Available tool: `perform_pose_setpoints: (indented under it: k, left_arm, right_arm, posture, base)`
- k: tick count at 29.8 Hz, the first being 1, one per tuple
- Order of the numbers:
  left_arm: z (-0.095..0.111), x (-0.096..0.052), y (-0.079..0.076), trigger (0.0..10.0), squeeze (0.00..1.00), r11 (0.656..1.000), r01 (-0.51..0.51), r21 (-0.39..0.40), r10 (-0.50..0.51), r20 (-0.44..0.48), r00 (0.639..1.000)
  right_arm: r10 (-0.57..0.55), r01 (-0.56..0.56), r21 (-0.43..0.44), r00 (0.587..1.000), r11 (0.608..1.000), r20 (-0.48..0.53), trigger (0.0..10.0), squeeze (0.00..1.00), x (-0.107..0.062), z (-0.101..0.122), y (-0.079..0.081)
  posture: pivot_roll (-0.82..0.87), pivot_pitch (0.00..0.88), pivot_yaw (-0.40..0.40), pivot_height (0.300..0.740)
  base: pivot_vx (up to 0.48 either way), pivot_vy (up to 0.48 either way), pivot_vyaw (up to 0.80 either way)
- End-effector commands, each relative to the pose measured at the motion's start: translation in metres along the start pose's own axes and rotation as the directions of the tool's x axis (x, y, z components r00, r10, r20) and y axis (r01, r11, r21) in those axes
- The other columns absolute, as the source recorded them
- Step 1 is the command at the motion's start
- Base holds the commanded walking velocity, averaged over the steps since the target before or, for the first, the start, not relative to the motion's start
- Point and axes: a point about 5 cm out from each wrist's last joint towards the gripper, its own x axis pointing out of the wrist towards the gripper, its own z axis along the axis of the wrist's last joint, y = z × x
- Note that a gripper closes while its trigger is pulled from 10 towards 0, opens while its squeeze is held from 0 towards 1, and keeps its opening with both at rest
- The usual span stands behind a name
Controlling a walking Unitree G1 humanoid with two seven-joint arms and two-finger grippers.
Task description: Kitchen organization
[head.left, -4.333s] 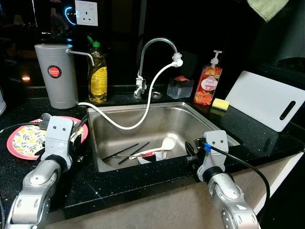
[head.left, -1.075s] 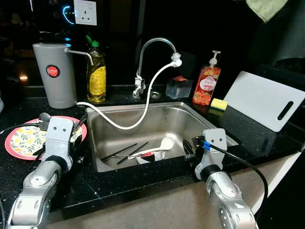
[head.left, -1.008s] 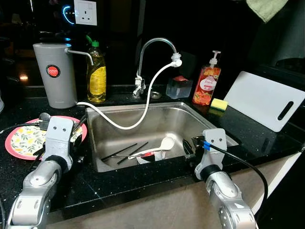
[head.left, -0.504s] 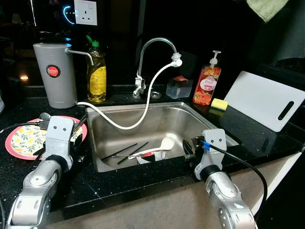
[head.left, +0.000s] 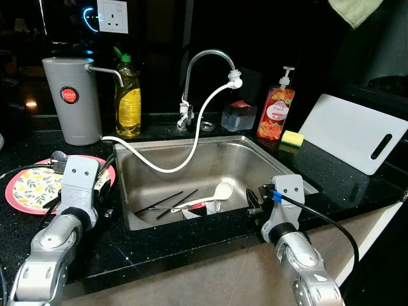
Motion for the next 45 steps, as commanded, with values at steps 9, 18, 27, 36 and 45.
perform_pose_setpoints:
  k: [9,18,27,36,45]
  left_arm:
    - [-0.0024,0.0026,-0.0014,10.0,0.0,1.0,0.019,0.009,-0.019,-0.012,1.0]
    - [-0.0021,0.002,-0.0036,10.0,0.0,1.0,0.022,0.004,-0.021,-0.01,1.0]
    - [-0.0013,0.0019,-0.0049,10.0,0.0,1.0,0.027,-0.003,-0.027,-0.008,1.0]
    - [-0.0012,0.0019,-0.0044,10.0,0.0,0.999,0.035,-0.001,-0.035,-0.014,0.999]
    - [-0.0017,0.0016,-0.0039,10.0,0.0,0.999,0.038,0.003,-0.038,-0.02,0.999]
  right_arm:
    - [-0.023,0.023,0.003,1.0,1.0,0.013,10.0,0.0,-0.001,0.0013,-0.0042]
    - [-0.016,0.016,0.006,1.0,1.0,0.014,10.0,0.0,-0.0009,0.0013,-0.0021]
    - [-0.015,0.015,0.012,1.0,1.0,0.012,10.0,0.0,-0.0016,0.0009,0.0001]
    - [-0.042,0.042,0.029,0.999,0.999,0.012,10.0,0.0,-0.0045,-0.0002,0.0005]
    - [-0.049,0.049,0.028,0.999,0.998,0.009,10.0,0.0,-0.0054,-0.001,-0.0007]
  posture:
    - [-0.02,0.0,-0.079,0.74]
    - [-0.02,0.0,-0.075,0.74]
    - [-0.01,0.0,-0.081,0.74]
    - [-0.02,0.0,-0.069,0.74]
    - [-0.02,0.0,-0.059,0.74]
  base:
    - [0.0,0.0,0.0]
    - [0.0,0.0,0.0]
    - [0.0,0.0,0.0]
    - [0.0,0.0,0.0]
    - [0.0,0.0,0.0]
